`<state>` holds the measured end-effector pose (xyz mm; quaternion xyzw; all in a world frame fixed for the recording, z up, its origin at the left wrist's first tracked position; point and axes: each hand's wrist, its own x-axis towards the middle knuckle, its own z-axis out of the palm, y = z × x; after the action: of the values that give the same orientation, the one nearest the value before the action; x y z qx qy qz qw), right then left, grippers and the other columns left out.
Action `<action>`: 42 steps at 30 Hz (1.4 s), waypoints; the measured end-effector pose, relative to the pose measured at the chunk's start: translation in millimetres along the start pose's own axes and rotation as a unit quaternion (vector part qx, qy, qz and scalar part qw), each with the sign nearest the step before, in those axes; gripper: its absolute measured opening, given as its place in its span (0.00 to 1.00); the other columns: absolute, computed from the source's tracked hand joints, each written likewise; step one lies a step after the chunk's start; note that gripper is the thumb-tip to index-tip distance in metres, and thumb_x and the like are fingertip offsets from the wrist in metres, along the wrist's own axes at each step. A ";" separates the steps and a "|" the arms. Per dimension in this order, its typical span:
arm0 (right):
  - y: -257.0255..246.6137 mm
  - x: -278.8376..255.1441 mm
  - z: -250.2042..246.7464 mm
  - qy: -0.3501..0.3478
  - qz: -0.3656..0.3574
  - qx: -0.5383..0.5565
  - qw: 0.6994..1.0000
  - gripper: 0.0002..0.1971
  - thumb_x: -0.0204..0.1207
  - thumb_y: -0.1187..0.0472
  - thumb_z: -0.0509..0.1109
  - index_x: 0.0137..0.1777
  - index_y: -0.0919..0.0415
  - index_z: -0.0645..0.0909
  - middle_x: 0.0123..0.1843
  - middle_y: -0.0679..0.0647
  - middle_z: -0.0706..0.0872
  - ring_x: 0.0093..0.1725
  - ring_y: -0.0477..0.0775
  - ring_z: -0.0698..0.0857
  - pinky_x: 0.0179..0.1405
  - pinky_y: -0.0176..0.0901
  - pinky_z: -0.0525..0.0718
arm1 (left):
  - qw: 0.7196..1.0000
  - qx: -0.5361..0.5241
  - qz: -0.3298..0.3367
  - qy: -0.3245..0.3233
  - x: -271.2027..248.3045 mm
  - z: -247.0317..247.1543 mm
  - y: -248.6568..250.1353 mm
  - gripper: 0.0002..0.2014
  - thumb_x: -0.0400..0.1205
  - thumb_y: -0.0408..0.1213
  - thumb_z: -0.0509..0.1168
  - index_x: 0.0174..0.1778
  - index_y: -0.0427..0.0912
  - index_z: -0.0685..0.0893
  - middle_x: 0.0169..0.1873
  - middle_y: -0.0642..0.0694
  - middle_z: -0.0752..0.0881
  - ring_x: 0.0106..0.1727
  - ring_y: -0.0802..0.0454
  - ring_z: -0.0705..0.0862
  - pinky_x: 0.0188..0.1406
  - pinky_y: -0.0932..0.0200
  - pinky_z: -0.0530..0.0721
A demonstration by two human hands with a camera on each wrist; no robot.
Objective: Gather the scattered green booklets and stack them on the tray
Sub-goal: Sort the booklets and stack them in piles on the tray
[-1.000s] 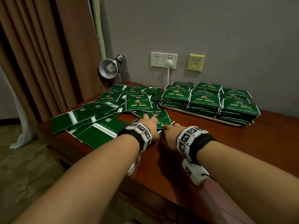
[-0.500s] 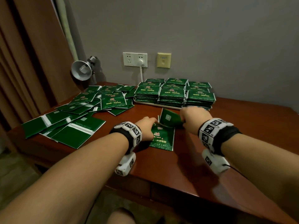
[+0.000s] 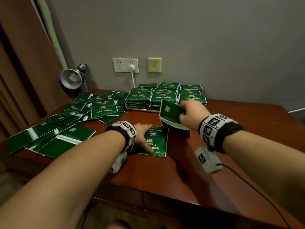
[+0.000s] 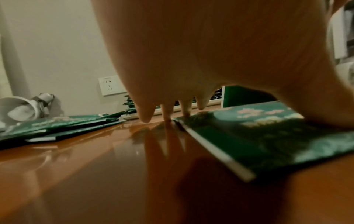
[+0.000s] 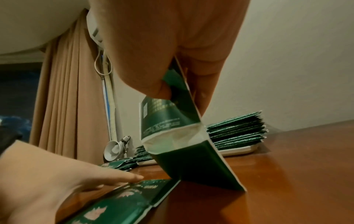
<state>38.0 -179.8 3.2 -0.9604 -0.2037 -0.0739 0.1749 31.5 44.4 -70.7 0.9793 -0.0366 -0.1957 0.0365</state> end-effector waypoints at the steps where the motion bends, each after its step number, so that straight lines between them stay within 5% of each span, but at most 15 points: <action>1: 1.5 1.4 1.3 0.004 0.005 -0.002 1.000 0.15 0.75 0.66 0.62 0.60 0.59 0.81 0.55 0.59 0.80 0.56 0.64 0.81 0.49 0.47 0.80 | 1.000 0.003 0.005 0.002 2.4 0.3 -1.0 0.62 0.64 0.64 0.77 0.86 0.47 0.47 0.85 0.46 0.51 0.85 0.42 0.50 0.83 0.45 0.53; 6: 8.1 9.2 6.0 0.018 0.033 0.004 0.999 0.20 0.77 0.69 0.58 0.67 0.56 0.77 0.57 0.61 0.85 0.54 0.64 0.83 0.45 0.45 0.79 | 0.997 0.020 0.020 0.071 5.3 -0.8 -0.7 0.55 0.59 0.70 0.76 0.80 0.51 0.65 0.72 0.49 0.71 0.72 0.45 0.70 0.72 0.43 0.74; 10: 2.8 9.6 4.5 0.071 -0.006 0.034 0.997 0.20 0.76 0.65 0.61 0.68 0.58 0.76 0.56 0.62 0.87 0.54 0.65 0.84 0.48 0.46 0.82 | 0.990 -0.004 0.018 0.137 -1.4 -12.7 -0.8 0.25 0.65 0.63 0.76 0.51 0.53 0.84 0.45 0.54 0.86 0.48 0.53 0.85 0.47 0.51 0.87; 13: -2.9 9.3 -0.8 0.115 -0.013 0.077 0.990 0.19 0.76 0.65 0.62 0.67 0.58 0.77 0.55 0.61 0.87 0.52 0.63 0.85 0.50 0.47 0.83 | 0.982 -0.063 0.002 0.179 -11.3 -27.3 -3.9 0.15 0.71 0.55 0.76 0.44 0.49 0.86 0.39 0.52 0.87 0.41 0.53 0.86 0.43 0.52 0.88; 16: -5.0 11.9 -2.0 0.126 0.012 0.076 0.989 0.18 0.76 0.64 0.62 0.67 0.58 0.76 0.53 0.60 0.86 0.50 0.64 0.84 0.47 0.46 0.82 | 0.975 -0.104 -0.015 0.196 -18.4 -38.8 -14.1 0.20 0.74 0.56 0.74 0.48 0.41 0.87 0.42 0.47 0.88 0.44 0.49 0.87 0.44 0.52 0.87; 20: -3.8 18.8 7.8 -0.038 0.033 -0.065 0.997 0.21 0.76 0.68 0.63 0.68 0.53 0.78 0.59 0.59 0.86 0.52 0.63 0.84 0.45 0.47 0.83 | 0.982 -0.089 -0.050 0.160 -15.0 -27.4 -26.2 0.24 0.79 0.58 0.68 0.50 0.36 0.86 0.40 0.44 0.85 0.38 0.52 0.81 0.32 0.60 0.76; 22: -2.0 20.3 17.3 -0.117 0.028 -0.137 0.983 0.19 0.78 0.65 0.64 0.69 0.53 0.80 0.57 0.60 0.86 0.52 0.63 0.85 0.48 0.50 0.84 | 0.986 -0.074 -0.061 0.137 -8.1 -15.8 -26.9 0.22 0.80 0.56 0.68 0.53 0.38 0.86 0.45 0.43 0.88 0.41 0.51 0.83 0.37 0.57 0.80; 26: 9.9 24.3 34.3 -0.164 0.038 -0.207 0.964 0.14 0.77 0.67 0.64 0.60 0.58 0.82 0.42 0.55 0.83 0.42 0.60 0.84 0.40 0.48 0.83 | 0.983 -0.083 -0.055 0.155 3.4 -5.6 -19.6 0.20 0.82 0.50 0.67 0.66 0.43 0.79 0.57 0.46 0.85 0.53 0.49 0.85 0.50 0.55 0.84; 30: 21.6 32.1 49.8 -0.222 0.043 -0.224 0.948 0.14 0.75 0.58 0.66 0.60 0.59 0.82 0.47 0.56 0.85 0.44 0.60 0.86 0.47 0.50 0.87 | 0.986 -0.051 -0.027 0.155 14.7 -4.5 -10.4 0.18 0.84 0.45 0.65 0.69 0.45 0.77 0.64 0.44 0.82 0.62 0.45 0.82 0.61 0.51 0.82; 35: 31.0 39.4 60.8 -0.225 0.059 -0.203 0.951 0.17 0.80 0.51 0.66 0.66 0.57 0.76 0.59 0.57 0.82 0.53 0.60 0.84 0.50 0.47 0.84 | 0.989 -0.026 -0.005 0.148 28.4 -5.7 -2.5 0.17 0.85 0.44 0.64 0.69 0.45 0.77 0.65 0.43 0.81 0.65 0.43 0.79 0.63 0.49 0.79; 39: 35.1 42.8 70.4 -0.216 0.093 -0.195 0.952 0.24 0.76 0.42 0.68 0.66 0.56 0.75 0.65 0.60 0.76 0.59 0.64 0.81 0.59 0.54 0.83 | 0.991 -0.026 -0.022 0.132 33.3 -5.0 3.8 0.18 0.88 0.42 0.57 0.73 0.43 0.73 0.68 0.38 0.77 0.66 0.39 0.78 0.63 0.46 0.78; 42: 36.5 43.7 77.2 -0.190 0.123 -0.175 0.958 0.35 0.72 0.37 0.70 0.70 0.60 0.70 0.67 0.62 0.77 0.65 0.66 0.79 0.63 0.57 0.80 | 0.992 -0.044 -0.034 0.117 33.3 -4.9 5.1 0.26 0.86 0.55 0.55 0.75 0.44 0.68 0.67 0.39 0.75 0.63 0.39 0.79 0.60 0.46 0.80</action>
<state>98.2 -166.8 -70.4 -0.9900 -0.0976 0.0979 -0.0297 63.8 36.7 -78.4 0.9935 0.0099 -0.0828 0.0770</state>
